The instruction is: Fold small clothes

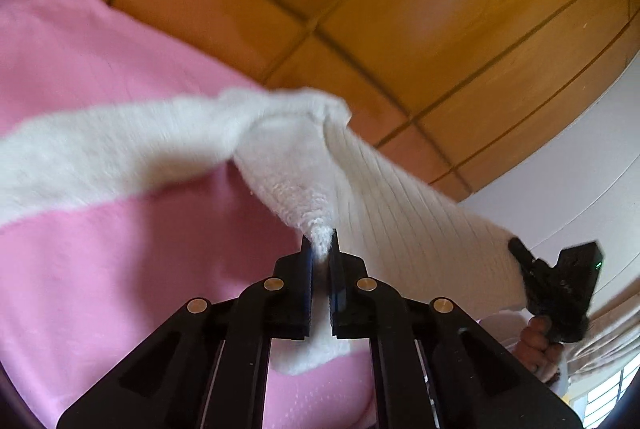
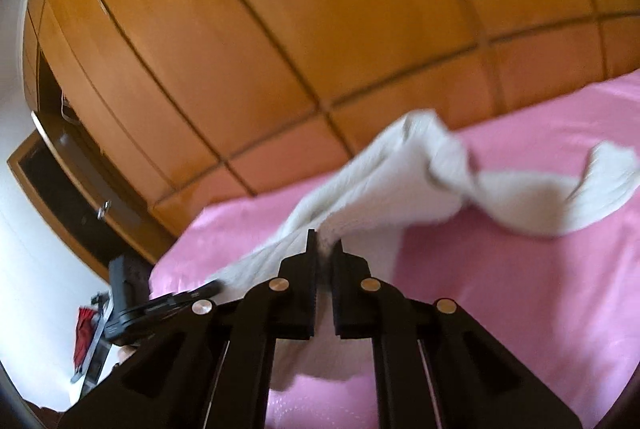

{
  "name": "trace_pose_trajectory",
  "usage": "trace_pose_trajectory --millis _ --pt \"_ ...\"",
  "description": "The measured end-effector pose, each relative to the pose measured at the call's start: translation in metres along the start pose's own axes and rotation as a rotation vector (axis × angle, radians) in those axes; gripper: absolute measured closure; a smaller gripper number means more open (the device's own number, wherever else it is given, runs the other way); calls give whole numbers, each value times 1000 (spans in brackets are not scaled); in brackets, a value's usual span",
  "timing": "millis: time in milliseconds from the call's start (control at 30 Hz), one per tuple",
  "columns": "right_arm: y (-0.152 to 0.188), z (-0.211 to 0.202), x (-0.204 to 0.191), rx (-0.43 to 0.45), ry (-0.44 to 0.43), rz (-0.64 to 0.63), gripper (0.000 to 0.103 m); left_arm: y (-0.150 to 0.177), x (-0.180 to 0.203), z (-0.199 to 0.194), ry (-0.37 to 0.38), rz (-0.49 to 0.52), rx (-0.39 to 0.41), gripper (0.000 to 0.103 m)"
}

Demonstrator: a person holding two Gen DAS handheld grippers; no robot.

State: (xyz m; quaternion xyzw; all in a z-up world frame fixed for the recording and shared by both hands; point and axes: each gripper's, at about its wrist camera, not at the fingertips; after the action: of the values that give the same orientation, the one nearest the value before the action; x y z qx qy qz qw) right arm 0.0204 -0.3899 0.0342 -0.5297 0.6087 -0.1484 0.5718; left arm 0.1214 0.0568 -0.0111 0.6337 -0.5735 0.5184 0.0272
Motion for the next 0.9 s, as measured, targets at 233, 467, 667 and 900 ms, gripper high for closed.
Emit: trace_pose_trajectory --millis 233,467,667,900 --pt "5 -71 29 47 88 30 98 -1 -9 -92 -33 -21 46 98" --pt "109 -65 104 -208 279 170 98 71 -47 -68 -221 -39 -112 98" --pt "149 -44 121 -331 375 133 97 97 -74 -40 -332 -36 -158 97" --pt "121 -57 80 -212 435 -24 54 58 -110 -106 -503 -147 62 41"
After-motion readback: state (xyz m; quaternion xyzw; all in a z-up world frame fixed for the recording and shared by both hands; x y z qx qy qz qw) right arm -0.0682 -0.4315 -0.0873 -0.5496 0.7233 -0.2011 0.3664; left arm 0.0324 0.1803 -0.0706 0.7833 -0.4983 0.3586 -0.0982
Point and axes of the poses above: each gripper's, at about its wrist camera, not at the fingertips, and z roughly the way its jaws point, x to its right, y to its underside, and after that the axes turned 4 degrees about x, right-handed
